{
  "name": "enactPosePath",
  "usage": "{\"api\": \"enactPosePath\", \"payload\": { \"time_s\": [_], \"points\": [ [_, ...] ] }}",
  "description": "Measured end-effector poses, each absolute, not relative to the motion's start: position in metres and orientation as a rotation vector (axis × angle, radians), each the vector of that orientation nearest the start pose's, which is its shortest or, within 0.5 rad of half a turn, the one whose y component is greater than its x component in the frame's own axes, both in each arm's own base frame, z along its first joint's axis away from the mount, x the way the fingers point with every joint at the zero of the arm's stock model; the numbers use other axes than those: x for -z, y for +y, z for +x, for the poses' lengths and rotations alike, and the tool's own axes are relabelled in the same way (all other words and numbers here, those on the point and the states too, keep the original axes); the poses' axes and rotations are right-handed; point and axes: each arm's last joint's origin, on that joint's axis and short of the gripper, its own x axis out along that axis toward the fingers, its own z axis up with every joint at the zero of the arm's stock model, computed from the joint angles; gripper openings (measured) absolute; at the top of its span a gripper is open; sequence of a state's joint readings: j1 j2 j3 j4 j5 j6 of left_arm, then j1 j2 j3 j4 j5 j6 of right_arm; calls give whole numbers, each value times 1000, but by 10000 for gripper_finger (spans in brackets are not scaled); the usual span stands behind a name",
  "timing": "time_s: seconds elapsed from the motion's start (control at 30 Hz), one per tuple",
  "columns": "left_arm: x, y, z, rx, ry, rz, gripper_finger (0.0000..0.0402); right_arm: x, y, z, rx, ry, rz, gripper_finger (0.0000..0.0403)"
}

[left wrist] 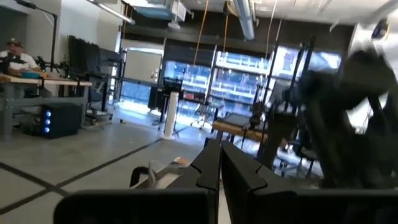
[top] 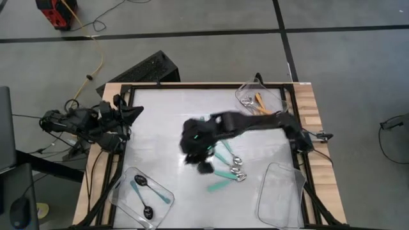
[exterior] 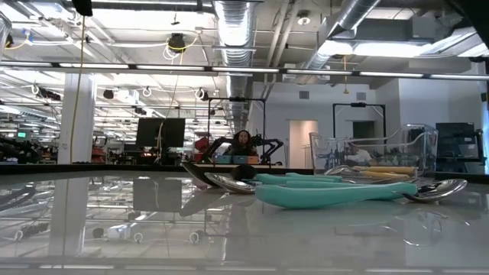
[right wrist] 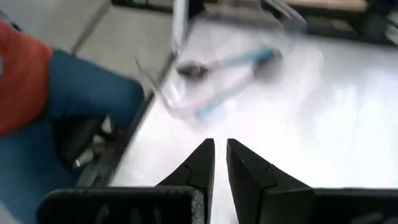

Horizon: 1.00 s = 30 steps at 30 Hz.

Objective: Sort silverware by color (type)
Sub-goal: Put the blue spoon into the bottom left transparent bin

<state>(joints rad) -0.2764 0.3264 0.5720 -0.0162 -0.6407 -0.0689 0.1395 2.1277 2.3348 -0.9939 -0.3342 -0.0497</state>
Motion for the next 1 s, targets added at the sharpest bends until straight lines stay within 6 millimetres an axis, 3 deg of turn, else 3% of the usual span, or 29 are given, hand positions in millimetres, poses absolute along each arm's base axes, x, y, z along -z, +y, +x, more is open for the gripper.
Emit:
{"api": "enactPosePath", "payload": {
  "time_s": [0.27, 0.47, 0.73, 1.0],
  "points": [
    [-312, -9, 92, -323, -78, -154, 0, -419, 57, 357, -324, 1057, 41, 70],
    [-298, -20, 127, -270, 71, -86, 0, -455, 66, 302, -267, 1059, 120, 70],
    [-278, -24, 185, -476, 182, -138, 0, -486, 87, 251, -152, 945, 157, 70],
    [-263, -32, 238, -493, 330, -83, 35, -496, 115, 222, -110, 867, 95, 70]
  ]
}}
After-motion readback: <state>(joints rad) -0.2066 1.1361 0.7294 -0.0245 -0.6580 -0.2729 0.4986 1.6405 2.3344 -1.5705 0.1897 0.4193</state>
